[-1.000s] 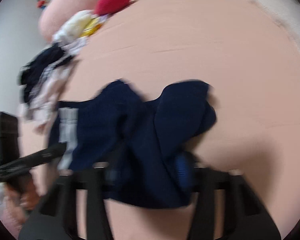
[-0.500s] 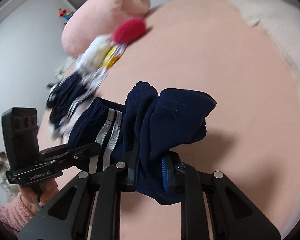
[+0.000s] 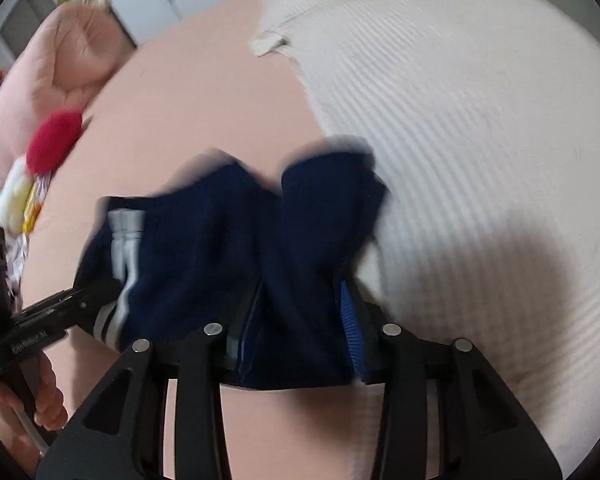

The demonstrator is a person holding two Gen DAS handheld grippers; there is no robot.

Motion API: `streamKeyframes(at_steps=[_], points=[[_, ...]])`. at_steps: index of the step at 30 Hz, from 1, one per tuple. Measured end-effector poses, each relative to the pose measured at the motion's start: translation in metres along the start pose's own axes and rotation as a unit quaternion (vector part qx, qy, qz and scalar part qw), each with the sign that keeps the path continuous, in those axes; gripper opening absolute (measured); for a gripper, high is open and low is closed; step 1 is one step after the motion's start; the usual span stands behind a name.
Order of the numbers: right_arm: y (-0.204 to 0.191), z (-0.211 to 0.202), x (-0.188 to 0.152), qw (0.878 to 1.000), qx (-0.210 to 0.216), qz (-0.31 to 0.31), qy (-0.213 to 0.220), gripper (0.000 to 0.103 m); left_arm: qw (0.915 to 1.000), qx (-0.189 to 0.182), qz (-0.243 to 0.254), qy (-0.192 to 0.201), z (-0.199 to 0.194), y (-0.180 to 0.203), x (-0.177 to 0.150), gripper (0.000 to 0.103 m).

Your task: Fold clothes

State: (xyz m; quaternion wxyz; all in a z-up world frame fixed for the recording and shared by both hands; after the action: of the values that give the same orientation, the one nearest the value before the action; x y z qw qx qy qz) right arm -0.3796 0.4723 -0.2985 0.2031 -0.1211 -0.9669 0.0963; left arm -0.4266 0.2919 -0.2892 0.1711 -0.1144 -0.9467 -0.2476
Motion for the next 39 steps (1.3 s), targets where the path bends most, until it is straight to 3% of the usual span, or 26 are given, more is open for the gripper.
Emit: streamKeyframes(at_steps=[2,3,5,6,7,10,13,15,19,21,24,26,31,34,39], points=[[-0.006,-0.011,0.004,1.000,-0.010,-0.009,0.015,0.040,0.9986,0.015,0.014,0.048,-0.022,0.007,0.008,0.043],[-0.011,-0.020,0.009,0.999,-0.015,-0.015,0.033,0.041,0.9980,0.020,0.027,0.055,-0.024,0.012,0.009,0.043],[-0.025,-0.034,0.015,0.998,-0.010,-0.034,0.060,0.051,0.9966,0.028,0.058,0.051,-0.022,0.023,0.006,0.043],[-0.032,-0.032,0.014,0.998,-0.004,-0.048,0.052,0.052,0.9956,0.031,0.073,0.050,-0.020,0.028,0.004,0.043],[-0.037,-0.025,0.009,0.997,-0.004,-0.063,0.036,0.052,0.9943,0.035,0.088,0.048,-0.019,0.034,0.003,0.043],[-0.034,0.002,-0.008,0.994,-0.044,-0.101,-0.008,0.050,0.9861,0.103,0.130,-0.005,0.016,0.039,-0.001,0.041],[-0.022,0.000,-0.007,0.995,-0.042,-0.093,-0.005,0.039,0.9811,0.124,0.148,-0.017,0.015,0.036,0.005,0.040],[-0.016,-0.010,0.000,0.996,-0.059,-0.074,0.005,0.041,0.9794,0.134,0.150,-0.018,0.006,0.034,0.013,0.041],[-0.018,-0.023,0.000,0.995,-0.080,-0.063,0.007,0.047,0.9805,0.149,0.128,0.005,-0.031,0.014,0.015,0.047],[-0.033,-0.032,0.000,0.996,-0.067,-0.065,0.015,0.062,0.9851,0.138,0.101,0.016,-0.051,0.002,0.015,0.059],[-0.088,-0.045,-0.008,0.996,-0.036,-0.079,0.029,0.077,0.9857,0.151,0.067,0.035,-0.084,-0.019,0.013,0.066],[-0.126,-0.053,-0.016,0.995,-0.020,-0.095,0.031,0.081,0.9845,0.162,0.048,0.046,-0.114,-0.038,0.006,0.068],[-0.200,-0.077,-0.022,0.992,-0.011,-0.121,0.032,0.088,0.9794,0.188,0.004,0.074,-0.184,-0.074,-0.010,0.071],[-0.226,-0.100,-0.025,0.992,-0.026,-0.115,0.036,0.096,0.9745,0.204,-0.022,0.091,-0.221,-0.088,-0.017,0.073],[-0.271,-0.157,-0.047,0.989,-0.048,-0.120,0.073,0.102,0.9646,0.229,-0.030,0.127,-0.297,-0.093,-0.044,0.074]])
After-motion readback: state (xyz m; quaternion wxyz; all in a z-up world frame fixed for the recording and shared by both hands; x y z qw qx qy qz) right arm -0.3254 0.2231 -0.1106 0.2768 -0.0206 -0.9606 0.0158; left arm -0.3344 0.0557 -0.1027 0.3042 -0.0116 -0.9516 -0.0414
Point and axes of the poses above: each gripper's, at about its wrist camera, not at the fingertips, and z roughly the way its jaws point, y to its right, x to its top, the point moved 7 cm from there along z, roughly the way its jaws point, and after that the axes turned 6 degrees about -y, right-handed, at the moved point
